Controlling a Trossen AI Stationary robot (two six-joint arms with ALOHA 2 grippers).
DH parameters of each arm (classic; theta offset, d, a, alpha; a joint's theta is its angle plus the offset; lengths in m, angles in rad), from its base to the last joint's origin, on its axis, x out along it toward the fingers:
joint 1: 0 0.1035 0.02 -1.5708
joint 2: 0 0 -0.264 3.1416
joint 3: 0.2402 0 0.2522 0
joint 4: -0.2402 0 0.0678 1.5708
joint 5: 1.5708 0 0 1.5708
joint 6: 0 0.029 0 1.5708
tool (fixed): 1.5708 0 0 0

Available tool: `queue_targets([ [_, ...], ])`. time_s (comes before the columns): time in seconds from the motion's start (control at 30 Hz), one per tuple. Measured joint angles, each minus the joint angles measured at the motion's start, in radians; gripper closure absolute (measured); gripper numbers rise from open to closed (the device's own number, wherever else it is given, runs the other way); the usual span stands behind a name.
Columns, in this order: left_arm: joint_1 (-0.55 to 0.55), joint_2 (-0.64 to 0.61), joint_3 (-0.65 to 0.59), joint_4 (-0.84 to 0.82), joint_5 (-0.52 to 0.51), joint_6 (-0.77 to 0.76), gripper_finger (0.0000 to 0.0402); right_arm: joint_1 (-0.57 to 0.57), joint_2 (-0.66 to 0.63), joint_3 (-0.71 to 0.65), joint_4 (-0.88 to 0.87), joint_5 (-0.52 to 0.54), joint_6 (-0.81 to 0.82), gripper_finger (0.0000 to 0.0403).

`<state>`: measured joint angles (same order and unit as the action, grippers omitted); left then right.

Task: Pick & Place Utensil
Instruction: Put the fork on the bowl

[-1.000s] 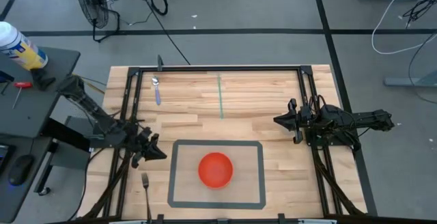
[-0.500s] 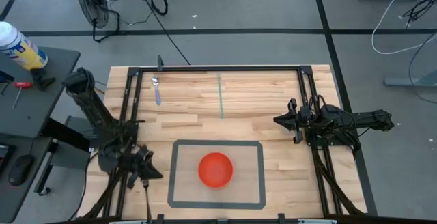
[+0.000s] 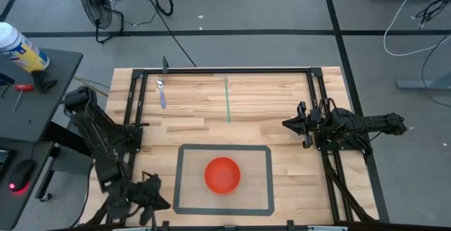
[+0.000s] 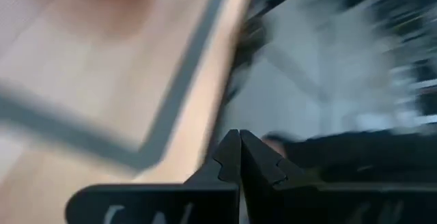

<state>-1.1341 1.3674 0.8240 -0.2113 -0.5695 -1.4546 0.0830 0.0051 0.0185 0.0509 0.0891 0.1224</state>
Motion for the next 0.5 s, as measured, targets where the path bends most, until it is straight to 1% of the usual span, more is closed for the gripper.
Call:
queue_targets([
  [0.07,0.009,0.047,0.067,-0.168,0.098,-0.093,0.04,0.0,0.0,0.0,0.0,0.0,0.0,0.0368],
  [0.13,0.021,0.091,0.108,-0.298,0.211,-0.169,0.0397,0.0,0.0,0.0,0.0,0.0,0.0,0.0368],
  [0.2,0.034,0.128,0.128,-0.375,0.321,-0.221,0.039,0.0,0.0,0.0,0.0,0.0,0.0,0.0368],
  [0.27,0.047,0.152,0.132,-0.419,0.402,-0.255,0.038,0.0,0.0,0.0,0.0,0.0,0.0,0.0368],
  [0.33,0.064,0.172,0.132,-0.449,0.445,-0.289,0.0368,0.0,0.0,0.0,0.0,0.0,0.0,0.0368],
  [0.5,0.111,0.197,0.133,-0.516,0.508,-0.33,0.0329,0.0,0.0,0.0,0.0,0.0,0.0,0.0368],
])
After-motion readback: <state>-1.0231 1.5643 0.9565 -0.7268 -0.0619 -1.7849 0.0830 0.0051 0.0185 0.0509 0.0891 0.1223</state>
